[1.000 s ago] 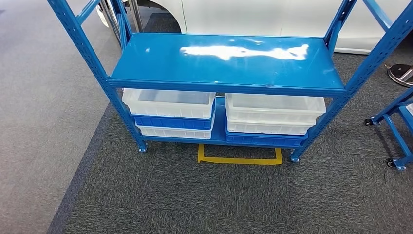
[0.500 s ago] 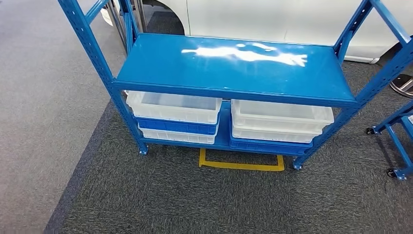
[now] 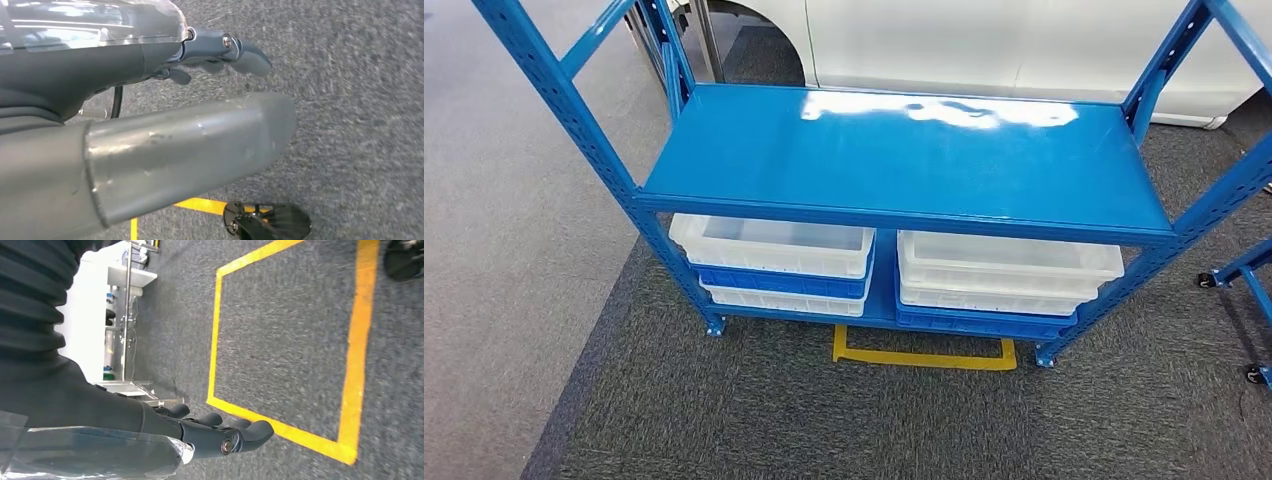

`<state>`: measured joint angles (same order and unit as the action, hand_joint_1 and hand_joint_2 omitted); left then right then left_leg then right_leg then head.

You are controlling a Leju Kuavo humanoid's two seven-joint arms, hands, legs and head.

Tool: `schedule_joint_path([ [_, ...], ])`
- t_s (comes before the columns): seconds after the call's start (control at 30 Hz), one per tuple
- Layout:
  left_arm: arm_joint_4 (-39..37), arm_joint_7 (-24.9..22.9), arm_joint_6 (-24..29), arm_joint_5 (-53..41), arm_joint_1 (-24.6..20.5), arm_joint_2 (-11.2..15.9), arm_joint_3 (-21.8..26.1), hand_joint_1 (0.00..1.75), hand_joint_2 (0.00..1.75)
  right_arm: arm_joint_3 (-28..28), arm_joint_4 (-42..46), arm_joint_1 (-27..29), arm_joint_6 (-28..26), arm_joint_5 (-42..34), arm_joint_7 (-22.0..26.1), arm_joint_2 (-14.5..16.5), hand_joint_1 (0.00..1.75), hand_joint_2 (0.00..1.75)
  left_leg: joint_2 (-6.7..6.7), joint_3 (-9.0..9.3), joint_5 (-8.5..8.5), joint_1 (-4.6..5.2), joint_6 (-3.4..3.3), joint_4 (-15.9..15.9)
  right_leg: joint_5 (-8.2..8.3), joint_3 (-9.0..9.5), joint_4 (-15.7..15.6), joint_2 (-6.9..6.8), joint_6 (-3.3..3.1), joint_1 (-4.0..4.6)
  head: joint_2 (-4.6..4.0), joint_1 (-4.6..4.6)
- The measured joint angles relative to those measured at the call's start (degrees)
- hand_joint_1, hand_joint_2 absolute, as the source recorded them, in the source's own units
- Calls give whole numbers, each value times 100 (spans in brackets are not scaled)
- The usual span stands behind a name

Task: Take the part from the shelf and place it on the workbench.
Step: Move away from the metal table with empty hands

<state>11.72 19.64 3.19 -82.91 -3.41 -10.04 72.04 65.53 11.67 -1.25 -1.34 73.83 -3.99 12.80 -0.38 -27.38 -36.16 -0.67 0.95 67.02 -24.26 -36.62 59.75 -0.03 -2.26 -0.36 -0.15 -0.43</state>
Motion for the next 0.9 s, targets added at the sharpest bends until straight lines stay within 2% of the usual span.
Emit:
schedule_joint_path([
  [0.07,0,-10,3,-31,7,0,0,0,0,22,-1,-14,-8,-12,-3,3,0,44,3,-377,-313,-19,56,480,-39,68,-12,1,-19,-1,0,-2],
  [0.1,0,-12,16,-47,10,2,0,0,0,28,-1,-20,-9,-12,-3,6,0,0,3,-482,-326,-24,72,518,-63,93,-10,6,-20,-2,0,-3],
  [0.13,0,-10,33,-54,11,5,0,0,0,32,-2,-23,-10,-9,-3,10,0,0,4,-505,-191,-29,75,377,-83,118,-8,11,-13,-5,0,-4],
  [0.2,0,-10,66,-59,12,11,0,0,0,35,-2,-24,-12,-3,-3,24,0,0,6,-350,331,-34,56,-293,-115,167,-6,14,14,-12,0,-3],
  [0.23,0,-10,74,-58,9,13,-1,0,0,38,-2,-25,-14,0,-3,28,0,0,11,-268,491,-23,36,-614,-119,180,0,15,35,-11,0,-2],
  [0.27,0,-10,77,-58,7,13,-1,0,0,42,-2,-30,-18,1,-3,31,0,0,15,-218,580,-12,7,-824,-121,177,3,15,65,-6,0,-2],
  [0.33,0,-12,78,-55,14,11,-2,0,0,52,-2,-39,-25,2,-3,31,0,0,17,-223,599,16,-69,-916,-120,170,2,14,142,5,0,1],
  [0.37,0,-14,78,-53,22,10,-1,0,0,57,-2,-43,-27,2,-3,31,0,0,16,-223,662,4,-118,-930,-121,168,-1,13,187,8,0,1],
  [0.43,0,-18,79,-48,26,5,-1,0,0,67,-2,-42,-22,-12,-8,31,0,0,40,-211,754,-19,-200,-975,-226,129,117,11,251,0,0,2],
  [0.47,0,-18,79,-45,21,4,-1,0,0,78,-2,-44,-16,-32,-12,31,0,0,62,-210,789,-31,-236,-996,-376,44,324,10,273,-5,0,3],
  [0.53,0,-22,79,-38,20,9,-1,0,0,117,-2,-47,-4,-78,-20,31,0,0,123,-228,807,-17,-273,-997,-783,-241,1006,9,301,-23,0,4],
  [0.57,0,-26,79,-33,25,13,1,0,0,138,-2,-49,-3,-91,-21,31,0,0,154,-234,810,-9,-279,-994,-922,-372,1327,8,313,-33,0,4],
  [0.6,0,-30,79,-31,28,15,1,0,0,152,-2,-49,-6,-92,-21,31,0,0,178,-237,807,-1,-278,-991,-959,-430,1495,7,322,-41,0,4],
  [0.63,0,-34,78,-30,28,16,1,0,0,160,-2,-47,-13,-82,-21,31,0,0,192,-233,803,3,-273,-988,-890,-386,1457,5,324,-47,0,4],
  [0.67,0,-38,78,-30,25,16,1,0,0,163,-2,-43,-22,-63,-21,31,0,0,197,-221,796,4,-263,-986,-731,-231,1200,2,317,-50,0,4],
  [0.73,0,-43,76,-30,14,13,0,0,0,163,-2,-33,-39,-17,-20,31,0,0,205,-203,770,16,-224,-974,-425,198,428,-8,277,-36,0,4],
  [0.77,0,-43,77,-30,9,12,0,0,0,163,-2,-32,-45,2,-20,32,0,0,211,-203,757,26,-195,-966,-352,349,146,-13,254,-23,0,3],
  [0.8,0,-43,76,-29,7,11,0,0,0,162,-2,-34,-49,13,-18,32,0,0,216,-207,746,35,-167,-960,-342,423,-1,-16,233,-8,0,2],
  [0.87,0,-44,77,-28,2,11,1,0,0,160,-2,-38,-55,22,-15,33,0,0,222,-200,742,41,-111,-962,-358,432,-39,-11,194,4,0,1],
  [0.9,0,-45,77,-27,1,15,1,0,0,160,-2,-40,-56,23,-14,34,0,44,211,-196,721,32,-84,-944,-350,441,-61,-11,166,-6,0,1],
])
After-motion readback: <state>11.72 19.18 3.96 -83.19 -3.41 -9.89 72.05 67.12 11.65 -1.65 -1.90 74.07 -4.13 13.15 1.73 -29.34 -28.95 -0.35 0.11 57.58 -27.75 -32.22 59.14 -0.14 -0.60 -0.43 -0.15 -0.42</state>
